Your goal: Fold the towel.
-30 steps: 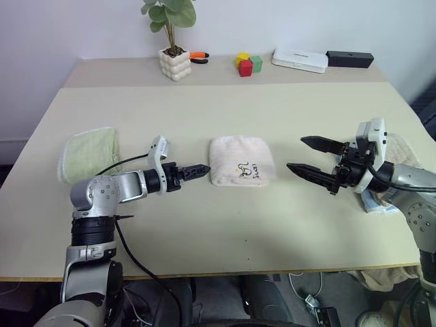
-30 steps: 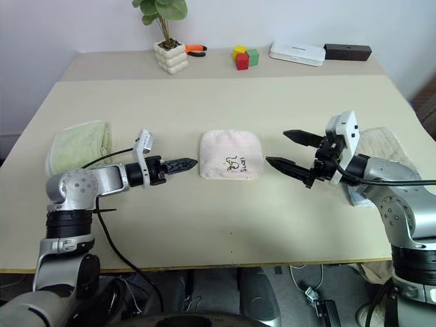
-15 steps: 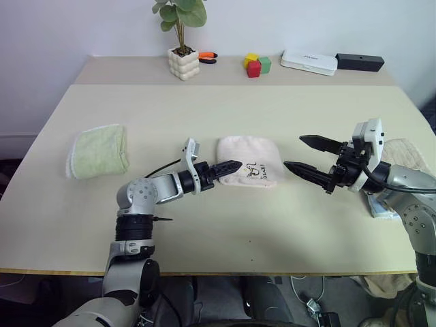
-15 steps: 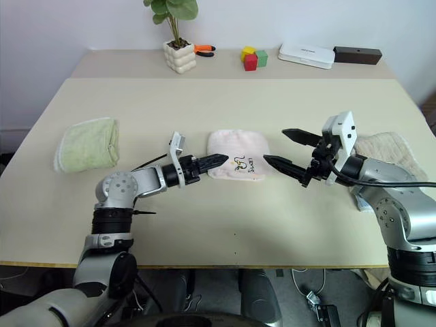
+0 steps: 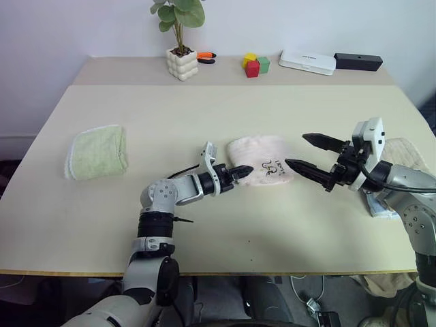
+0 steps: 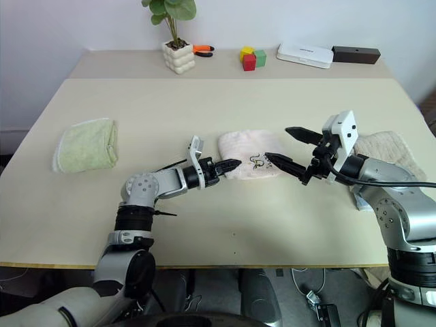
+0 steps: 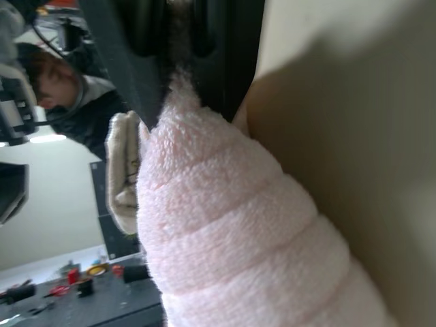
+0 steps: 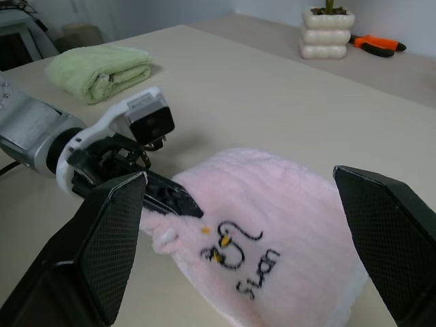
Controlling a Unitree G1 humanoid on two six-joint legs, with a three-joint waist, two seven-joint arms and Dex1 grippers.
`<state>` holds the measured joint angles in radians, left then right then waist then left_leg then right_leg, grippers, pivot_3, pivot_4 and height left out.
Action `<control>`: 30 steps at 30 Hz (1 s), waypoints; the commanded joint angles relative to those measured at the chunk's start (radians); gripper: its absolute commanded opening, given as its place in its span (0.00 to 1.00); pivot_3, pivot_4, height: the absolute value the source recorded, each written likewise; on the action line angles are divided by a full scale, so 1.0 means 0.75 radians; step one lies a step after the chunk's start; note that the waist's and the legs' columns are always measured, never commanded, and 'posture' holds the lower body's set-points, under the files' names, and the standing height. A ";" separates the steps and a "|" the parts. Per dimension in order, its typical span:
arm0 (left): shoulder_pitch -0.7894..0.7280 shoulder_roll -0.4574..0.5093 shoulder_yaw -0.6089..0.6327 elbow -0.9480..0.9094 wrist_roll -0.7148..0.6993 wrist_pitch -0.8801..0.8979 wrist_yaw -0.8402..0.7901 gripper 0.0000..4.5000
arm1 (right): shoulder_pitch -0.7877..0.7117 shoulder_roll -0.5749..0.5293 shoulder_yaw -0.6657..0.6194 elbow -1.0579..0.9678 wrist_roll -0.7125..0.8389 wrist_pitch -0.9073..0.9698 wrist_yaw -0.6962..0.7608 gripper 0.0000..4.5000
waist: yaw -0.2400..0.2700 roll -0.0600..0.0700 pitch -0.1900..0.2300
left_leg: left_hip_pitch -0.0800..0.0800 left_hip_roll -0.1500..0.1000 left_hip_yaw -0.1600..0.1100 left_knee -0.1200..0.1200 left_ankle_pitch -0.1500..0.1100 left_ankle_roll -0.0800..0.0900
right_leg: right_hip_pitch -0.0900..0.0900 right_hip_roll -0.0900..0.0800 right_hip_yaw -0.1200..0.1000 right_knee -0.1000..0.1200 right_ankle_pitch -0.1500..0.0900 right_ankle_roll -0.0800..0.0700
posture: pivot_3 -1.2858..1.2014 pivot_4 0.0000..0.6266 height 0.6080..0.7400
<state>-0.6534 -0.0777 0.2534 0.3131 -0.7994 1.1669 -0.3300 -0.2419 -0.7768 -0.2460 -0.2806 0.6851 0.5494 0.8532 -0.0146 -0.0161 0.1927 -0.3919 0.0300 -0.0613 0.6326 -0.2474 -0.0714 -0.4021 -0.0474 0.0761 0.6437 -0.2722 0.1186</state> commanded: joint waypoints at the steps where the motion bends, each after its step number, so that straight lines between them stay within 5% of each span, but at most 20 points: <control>1: -0.001 -0.006 0.022 0.022 0.001 -0.020 0.025 0.01 | -0.013 -0.002 -0.027 -0.038 -0.004 -0.032 0.011 1.00 | -0.001 0.000 0.000 | 0.000 0.000 0.000 0.000 0.000 0.000 | 0.000 0.000 0.000 0.000 0.000 0.000 | 0.52 0.24 1.00; 19: 0.020 0.249 0.118 -0.349 0.180 -0.666 0.080 0.01 | -0.022 0.035 0.000 -0.051 0.071 -0.006 0.113 1.00 | 0.001 -0.001 0.001 | -0.001 0.001 0.000 -0.001 0.000 -0.001 | -0.003 0.001 0.001 0.001 0.000 0.000 | 0.52 0.24 1.00; 30: -0.039 0.643 0.314 -0.297 0.176 -0.764 0.057 0.01 | -0.134 0.066 0.089 0.032 0.040 -0.014 0.164 1.00 | -0.005 -0.002 0.003 | -0.001 0.001 0.000 -0.001 0.000 -0.001 | -0.004 0.001 0.001 0.002 0.000 0.000 | 0.52 0.24 1.00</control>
<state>-0.6748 0.3808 0.4559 0.1059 -0.6590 0.6228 -0.2838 -0.3236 -0.7261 -0.1684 -0.2580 0.7161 0.5553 0.9638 -0.0185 -0.0175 0.1946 -0.3931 0.0307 -0.0612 0.6316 -0.2472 -0.0718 -0.4048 -0.0468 0.0765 0.6447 -0.2722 0.1186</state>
